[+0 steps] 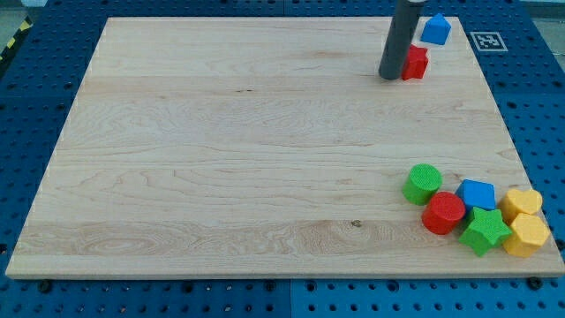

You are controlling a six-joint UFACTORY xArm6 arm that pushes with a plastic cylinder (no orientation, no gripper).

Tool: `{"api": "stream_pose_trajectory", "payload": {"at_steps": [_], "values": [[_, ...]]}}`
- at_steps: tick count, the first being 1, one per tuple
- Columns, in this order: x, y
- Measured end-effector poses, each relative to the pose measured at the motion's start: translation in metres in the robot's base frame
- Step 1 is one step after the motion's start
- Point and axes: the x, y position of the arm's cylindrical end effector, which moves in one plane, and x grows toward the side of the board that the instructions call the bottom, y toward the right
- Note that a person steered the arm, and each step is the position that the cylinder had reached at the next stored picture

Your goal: Move the red star below the blue triangle

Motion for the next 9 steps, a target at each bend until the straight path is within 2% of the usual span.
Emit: {"api": "stream_pose_trajectory", "payload": {"at_steps": [2,3,4,6,8,9], "values": [[-0.011,0.038],[0.004,0.041],[0.037,0.041],[0.000,0.066],[0.005,0.043],[-0.019,0.058]]}}
